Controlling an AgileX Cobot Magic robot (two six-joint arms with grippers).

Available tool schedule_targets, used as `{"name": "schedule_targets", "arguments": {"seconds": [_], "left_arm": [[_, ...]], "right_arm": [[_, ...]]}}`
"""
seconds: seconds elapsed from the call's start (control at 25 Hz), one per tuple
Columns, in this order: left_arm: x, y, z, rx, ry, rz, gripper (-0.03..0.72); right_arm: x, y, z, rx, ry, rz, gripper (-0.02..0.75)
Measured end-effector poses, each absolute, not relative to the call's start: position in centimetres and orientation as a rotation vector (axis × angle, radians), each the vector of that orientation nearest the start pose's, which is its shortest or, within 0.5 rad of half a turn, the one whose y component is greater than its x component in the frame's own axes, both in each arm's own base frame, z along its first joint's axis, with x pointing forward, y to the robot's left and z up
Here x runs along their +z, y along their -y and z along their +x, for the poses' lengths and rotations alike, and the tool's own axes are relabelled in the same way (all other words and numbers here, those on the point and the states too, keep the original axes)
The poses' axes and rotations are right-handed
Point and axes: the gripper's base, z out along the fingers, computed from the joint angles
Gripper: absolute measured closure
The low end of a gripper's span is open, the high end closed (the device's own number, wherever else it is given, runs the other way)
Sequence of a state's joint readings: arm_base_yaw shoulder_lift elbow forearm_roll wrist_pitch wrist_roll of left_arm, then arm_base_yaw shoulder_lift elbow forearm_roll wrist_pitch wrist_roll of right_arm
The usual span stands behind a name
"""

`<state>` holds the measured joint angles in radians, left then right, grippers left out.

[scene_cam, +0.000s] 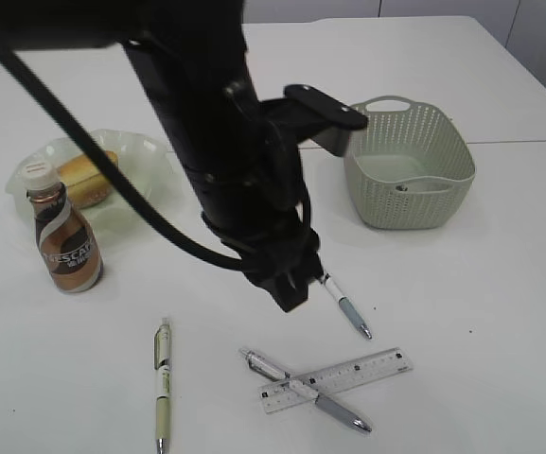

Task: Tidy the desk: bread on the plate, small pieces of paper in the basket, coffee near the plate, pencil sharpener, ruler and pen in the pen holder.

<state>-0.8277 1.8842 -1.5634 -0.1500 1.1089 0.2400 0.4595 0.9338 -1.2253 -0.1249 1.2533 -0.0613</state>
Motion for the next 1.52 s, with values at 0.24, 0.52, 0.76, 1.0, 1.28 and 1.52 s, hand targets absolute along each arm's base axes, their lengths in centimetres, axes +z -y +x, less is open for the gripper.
{"name": "schedule_targets", "arguments": {"seconds": [0.24,0.52,0.76,1.0,1.28,1.52], "left_arm": [[21.4,33.8,26.3,-0.282,-2.576,1.520,0.267],[17.2,36.1,27.0,-0.256,-2.615,1.572,0.264],[14.7,36.5,27.2,-0.244,-2.655,1.587,0.264],[13.9,37.0,27.4,-0.281,-2.645,1.555,0.261],[12.7,37.2,27.6,-0.286,-2.647,1.543,0.248],[11.1,37.3,27.6,-0.273,-2.669,1.549,0.232]], "right_arm": [[40.0,-4.4,12.0,-0.037,-2.367,-0.625,0.332],[35.8,-4.7,12.0,-0.024,-2.520,-0.627,0.331],[33.9,-5.0,11.8,0.021,-2.593,-0.643,0.332],[33.8,-5.1,11.8,0.036,-2.595,-0.643,0.332],[33.8,-5.1,11.8,0.039,-2.596,-0.643,0.332],[33.8,-5.1,11.8,0.041,-2.596,-0.643,0.332]]}}
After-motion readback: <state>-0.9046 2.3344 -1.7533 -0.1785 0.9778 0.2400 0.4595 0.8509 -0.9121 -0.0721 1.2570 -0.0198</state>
